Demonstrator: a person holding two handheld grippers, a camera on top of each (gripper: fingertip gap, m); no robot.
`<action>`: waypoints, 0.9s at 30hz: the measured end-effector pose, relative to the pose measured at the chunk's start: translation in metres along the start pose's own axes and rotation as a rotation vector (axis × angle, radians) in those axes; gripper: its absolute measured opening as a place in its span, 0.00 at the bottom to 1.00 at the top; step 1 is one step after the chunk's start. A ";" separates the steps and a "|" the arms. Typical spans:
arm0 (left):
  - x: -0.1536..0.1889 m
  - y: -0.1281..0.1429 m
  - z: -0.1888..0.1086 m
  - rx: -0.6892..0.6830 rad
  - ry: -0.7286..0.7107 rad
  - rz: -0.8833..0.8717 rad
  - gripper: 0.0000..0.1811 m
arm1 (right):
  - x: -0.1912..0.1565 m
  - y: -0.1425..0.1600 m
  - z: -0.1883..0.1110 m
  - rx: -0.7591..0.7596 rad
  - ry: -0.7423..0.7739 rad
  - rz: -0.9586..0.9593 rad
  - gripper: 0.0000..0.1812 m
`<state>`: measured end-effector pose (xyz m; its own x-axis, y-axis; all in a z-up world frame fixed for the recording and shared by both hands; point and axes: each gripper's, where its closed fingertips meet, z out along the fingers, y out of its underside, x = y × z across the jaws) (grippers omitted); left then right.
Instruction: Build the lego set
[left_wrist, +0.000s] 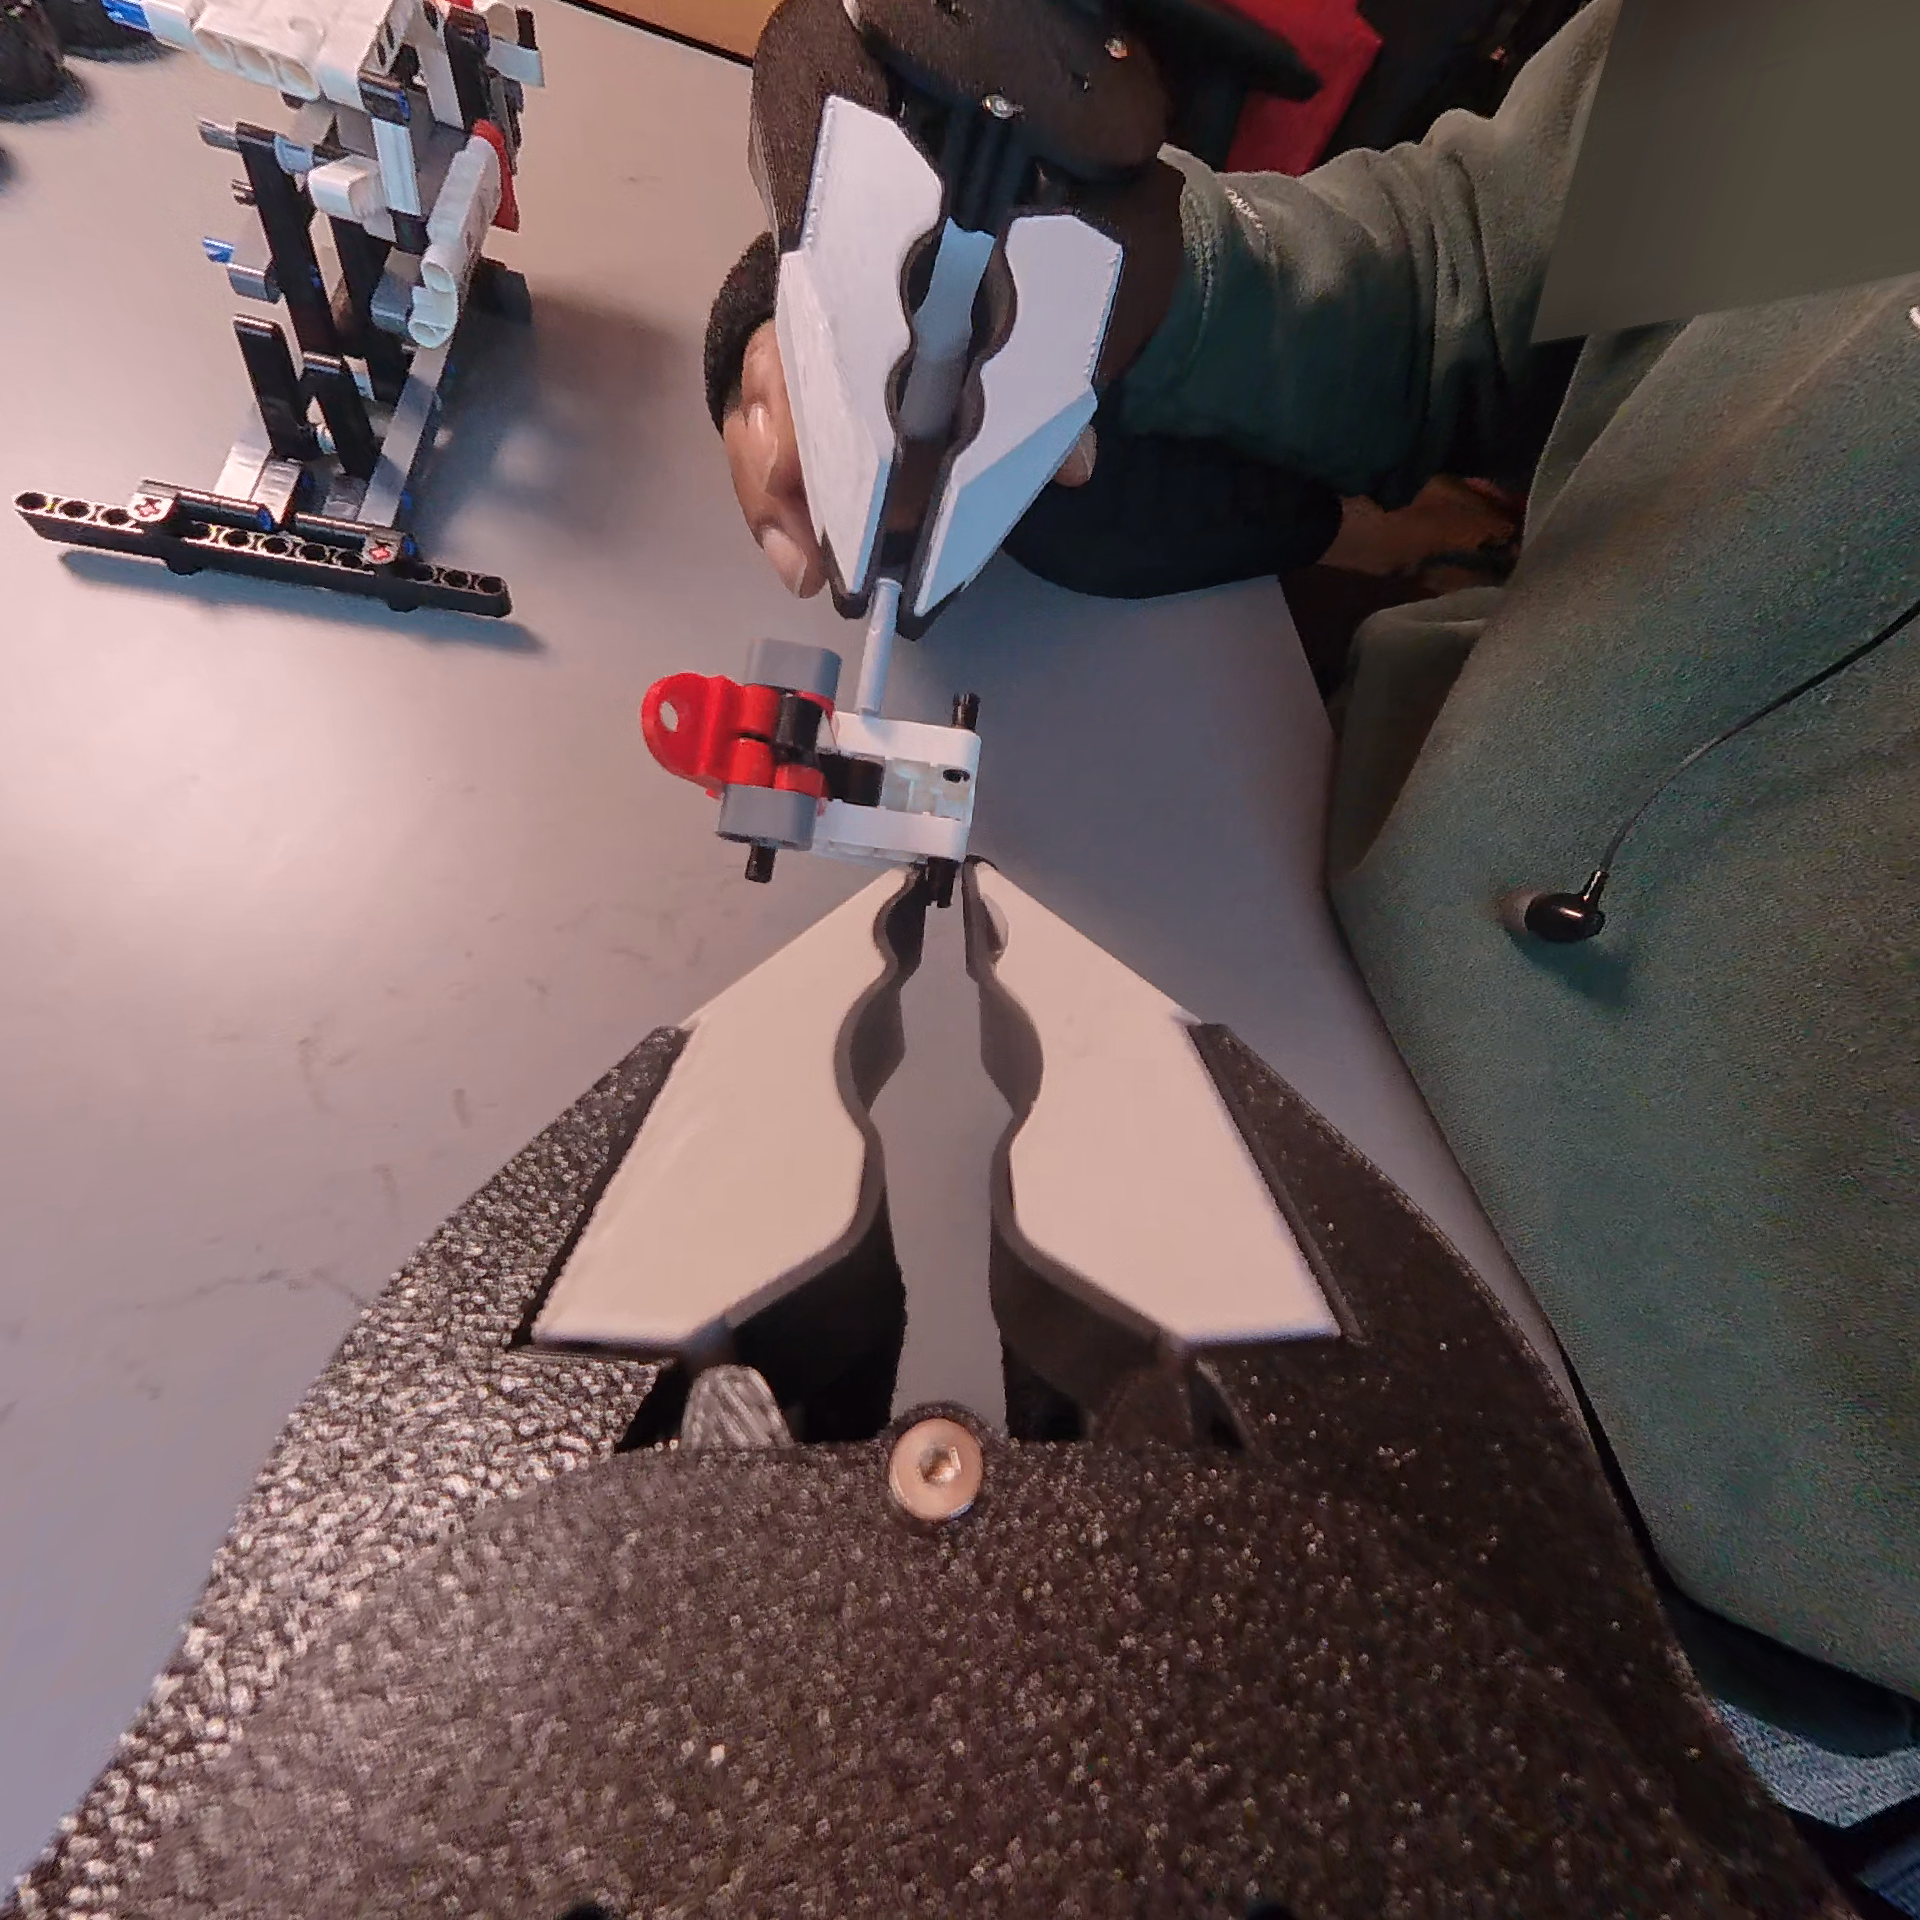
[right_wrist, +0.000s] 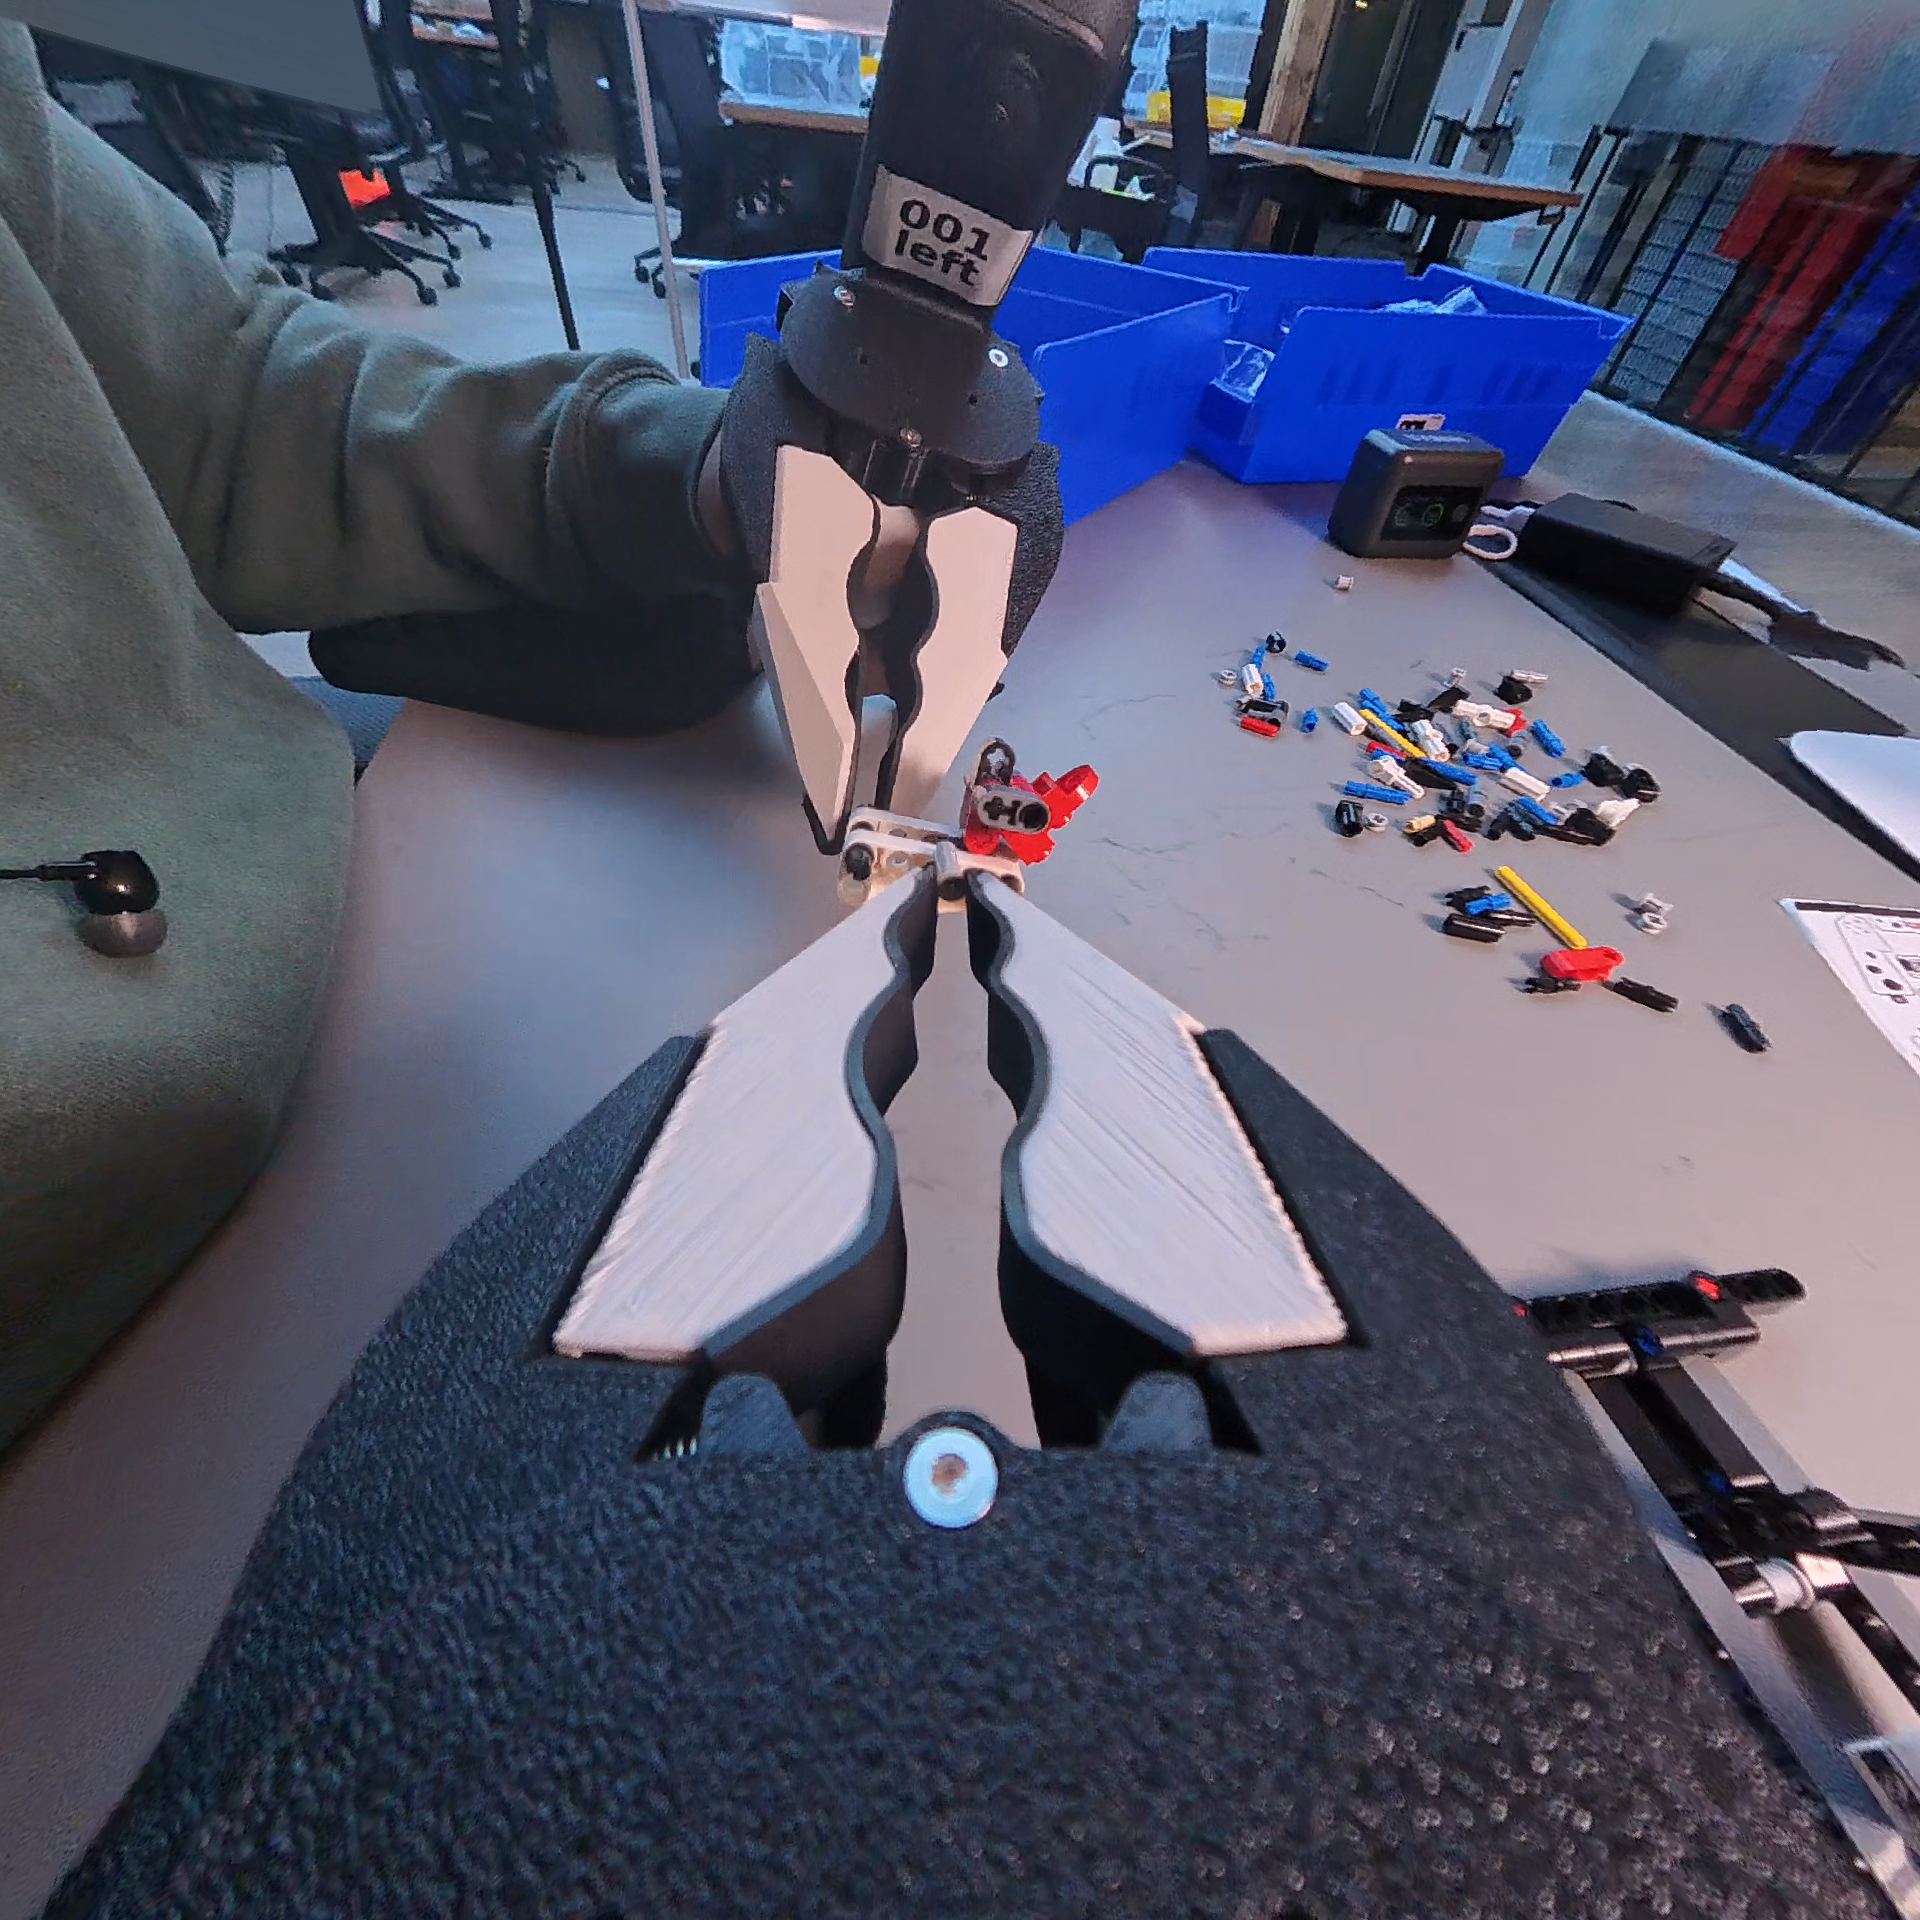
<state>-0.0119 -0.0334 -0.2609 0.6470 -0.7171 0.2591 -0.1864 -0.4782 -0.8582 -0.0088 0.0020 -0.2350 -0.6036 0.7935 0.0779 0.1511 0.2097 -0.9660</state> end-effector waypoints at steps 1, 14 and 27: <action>0.000 -0.001 0.000 0.007 0.003 -0.003 0.03 | 0.000 0.000 0.000 0.002 -0.001 0.005 0.03; 0.008 -0.014 -0.009 0.111 0.088 -0.056 0.03 | -0.003 -0.004 -0.002 0.025 -0.024 0.011 0.03; -0.005 0.021 0.009 -0.143 -0.030 -0.025 0.03 | -0.004 0.033 0.004 -0.223 0.005 -0.137 0.03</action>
<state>-0.0122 -0.0349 -0.2841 0.6740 -0.6897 0.2647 -0.2716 -0.5645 -0.7795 -0.0043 0.0030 -0.2680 -0.6263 0.7519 0.2061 0.2377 0.4359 -0.8680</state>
